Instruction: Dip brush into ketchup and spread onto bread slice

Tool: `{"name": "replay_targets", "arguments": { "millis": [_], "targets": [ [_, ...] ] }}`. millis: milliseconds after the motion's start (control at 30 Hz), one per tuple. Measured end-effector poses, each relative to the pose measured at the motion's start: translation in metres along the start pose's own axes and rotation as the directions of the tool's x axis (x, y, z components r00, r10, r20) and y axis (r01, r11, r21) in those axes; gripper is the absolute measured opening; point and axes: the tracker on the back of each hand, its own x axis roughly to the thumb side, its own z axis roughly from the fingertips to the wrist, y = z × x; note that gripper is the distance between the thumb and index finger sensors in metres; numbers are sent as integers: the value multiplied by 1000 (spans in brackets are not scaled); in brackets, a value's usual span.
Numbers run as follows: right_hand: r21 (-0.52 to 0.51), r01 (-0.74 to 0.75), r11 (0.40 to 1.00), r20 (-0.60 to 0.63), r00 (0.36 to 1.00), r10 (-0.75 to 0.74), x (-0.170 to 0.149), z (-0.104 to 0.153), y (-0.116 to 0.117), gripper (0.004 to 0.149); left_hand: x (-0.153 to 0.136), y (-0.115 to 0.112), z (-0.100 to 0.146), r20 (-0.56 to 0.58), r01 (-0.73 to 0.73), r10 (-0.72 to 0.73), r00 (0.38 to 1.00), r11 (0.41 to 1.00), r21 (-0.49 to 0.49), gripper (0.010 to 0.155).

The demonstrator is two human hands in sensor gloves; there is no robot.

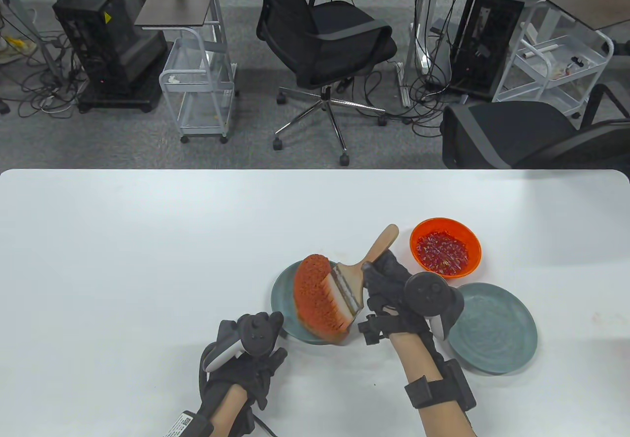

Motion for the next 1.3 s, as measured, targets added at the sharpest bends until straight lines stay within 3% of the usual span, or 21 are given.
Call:
{"name": "replay_targets", "arguments": {
  "millis": [100, 233, 367, 600, 700, 800, 867, 933, 1000, 1133, 1200, 1300],
  "targets": [
    [-60, 30, 998, 24, 999, -28, 3, 0, -4, 52, 0, 0, 0, -1, 1, -1, 1000, 1000, 0, 69],
    [57, 218, 974, -66, 975, -214, 11, 8, 26, 52, 0, 0, 0, -2, -1, 1, 1000, 1000, 1, 69],
    [124, 205, 971, -86, 977, -195, 14, 17, 44, 52, 0, 0, 0, -2, -2, 2, 1000, 1000, 0, 69],
    [-81, -30, 996, 11, 999, 31, -1, 5, 4, 52, 0, 0, 0, -1, 1, -1, 1000, 1000, -1, 69],
    [-59, 71, 996, -18, 997, -72, 1, 5, 5, 52, 0, 0, 0, -2, 0, 0, 1000, 1000, -2, 69],
    [65, 282, 957, -103, 956, -275, 7, 9, 25, 52, 0, 0, 0, -2, 1, -1, 1000, 1000, 0, 69],
    [94, 342, 935, -144, 934, -327, 12, 15, 38, 52, 0, 0, 0, -2, 0, 0, 1000, 1000, 0, 69],
    [136, 279, 950, -135, 956, -262, 14, 16, 43, 52, 0, 0, 0, -1, 0, 0, 1000, 1000, -1, 69],
    [97, 150, 984, -74, 987, -143, 10, 14, 36, 52, 0, 0, 0, -1, -1, 1, 1000, 1000, -1, 69],
    [-49, 66, 997, -66, 995, -69, -4, 5, 9, 52, 0, 0, 0, -1, 0, 0, 1000, 1000, -1, 69],
    [-67, 105, 992, -94, 989, -111, -8, 3, 3, 51, 0, 0, 0, -1, 0, 0, 1000, 1000, -2, 69],
    [-11, 272, 962, -158, 950, -270, -9, 4, 13, 50, 0, 0, 0, -1, 0, 0, 1000, 1000, -2, 69]
  ]
}}
